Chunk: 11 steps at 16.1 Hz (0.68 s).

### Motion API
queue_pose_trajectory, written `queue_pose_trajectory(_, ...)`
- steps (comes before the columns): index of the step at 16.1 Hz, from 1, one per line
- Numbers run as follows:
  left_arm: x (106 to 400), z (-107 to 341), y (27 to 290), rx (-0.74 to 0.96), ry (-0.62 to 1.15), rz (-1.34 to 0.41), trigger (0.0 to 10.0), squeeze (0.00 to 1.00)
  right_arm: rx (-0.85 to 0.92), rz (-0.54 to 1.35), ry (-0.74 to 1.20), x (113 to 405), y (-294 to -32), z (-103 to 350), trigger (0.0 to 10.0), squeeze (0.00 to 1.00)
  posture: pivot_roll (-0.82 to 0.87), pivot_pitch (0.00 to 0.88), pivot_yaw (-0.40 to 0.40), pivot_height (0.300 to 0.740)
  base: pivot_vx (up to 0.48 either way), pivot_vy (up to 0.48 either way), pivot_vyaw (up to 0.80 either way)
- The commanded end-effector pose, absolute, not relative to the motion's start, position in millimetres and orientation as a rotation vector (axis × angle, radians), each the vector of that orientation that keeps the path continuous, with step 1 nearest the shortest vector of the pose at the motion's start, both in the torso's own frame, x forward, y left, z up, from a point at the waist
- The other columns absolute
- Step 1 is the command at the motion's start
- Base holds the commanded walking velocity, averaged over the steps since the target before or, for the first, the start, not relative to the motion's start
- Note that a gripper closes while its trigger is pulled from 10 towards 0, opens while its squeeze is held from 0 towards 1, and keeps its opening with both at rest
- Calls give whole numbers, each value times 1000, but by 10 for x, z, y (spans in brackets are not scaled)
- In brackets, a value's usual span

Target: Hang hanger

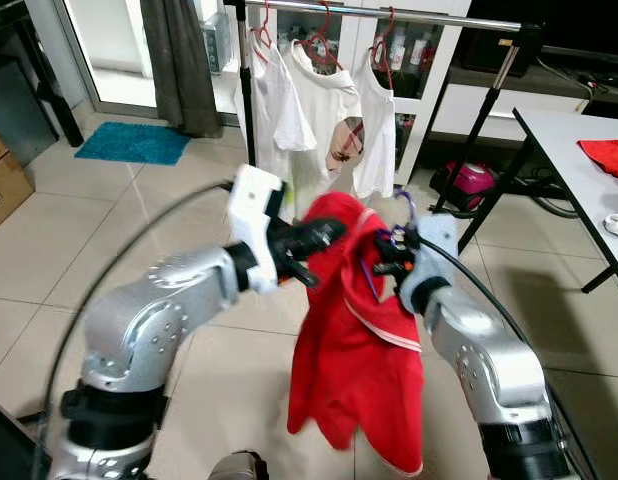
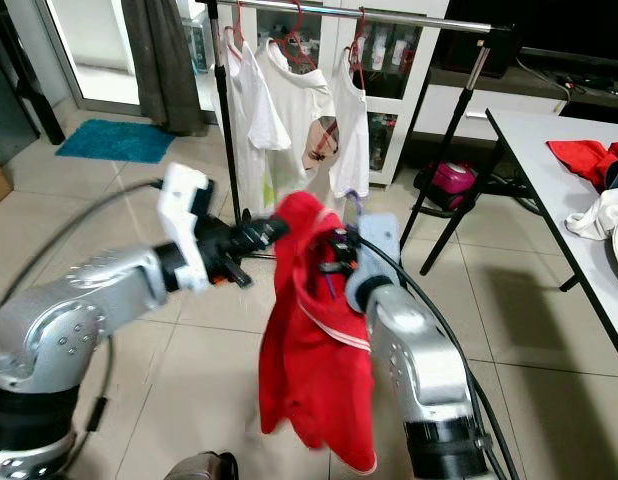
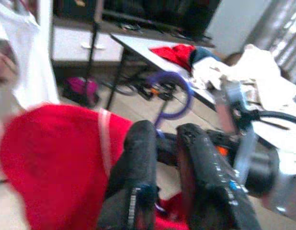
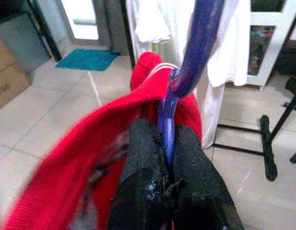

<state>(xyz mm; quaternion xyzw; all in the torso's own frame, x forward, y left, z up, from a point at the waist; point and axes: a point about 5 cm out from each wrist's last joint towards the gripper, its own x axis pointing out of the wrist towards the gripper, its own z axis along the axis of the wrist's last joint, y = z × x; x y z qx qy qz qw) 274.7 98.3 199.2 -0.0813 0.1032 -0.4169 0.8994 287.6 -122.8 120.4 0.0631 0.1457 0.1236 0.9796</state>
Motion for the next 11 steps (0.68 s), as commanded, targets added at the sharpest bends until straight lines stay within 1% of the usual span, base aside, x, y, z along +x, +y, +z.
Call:
queue_pose_trajectory(1, 2718, 1934, 979, -110, 247, -858, 10000, 0, 148, 233, 207, 2880, -1275, 1359, 10000, 0, 7, 12, -11, 740, 0, 0, 0)
queue_pose_trajectory(2, 2710, 1846, 1018, -38, 306, -825, 10000, 0, 130, 233, 204, 2858, -1291, 1343, 10000, 0, 8, 16, -13, 740, 0, 0, 0)
queue_pose_trajectory(3, 2706, 1832, 1033, -27, 304, -809, 10000, 0, 116, 227, 207, 2844, -1310, 1329, 10000, 0, 8, 17, -13, 740, 0, 0, 0)
queue_pose_trajectory(5, 2699, 1734, 1200, 45, 244, -651, 10000, 0, 136, 215, 204, 2770, -1388, 1305, 10000, 0, 9, 9, 11, 740, 0, 0, 0)
queue_pose_trajectory(7, 2671, 1580, 1371, 38, 220, -462, 10000, 0, 159, 146, 175, 2685, -1468, 1332, 10000, 0, 7, 9, 12, 740, 0, 0, 0)
queue_pose_trajectory(9, 2655, 1535, 1408, 16, 205, -416, 10000, 0, 136, 135, 169, 2624, -1484, 1333, 10000, 0, 7, 9, 12, 740, 0, 0, 0)
queue_pose_trajectory(10, 2646, 1501, 1435, -7, 183, -364, 10000, 0, 156, 135, 169, 2550, -1480, 1327, 10000, 0, 1, 0, 1, 740, 0, 0, 0)
queue_pose_trajectory(11, 2643, 1489, 1441, -7, 168, -347, 10000, 0, 177, 150, 164, 2512, -1465, 1330, 10000, 0, 1, 0, 1, 740, 0, 0, 0)
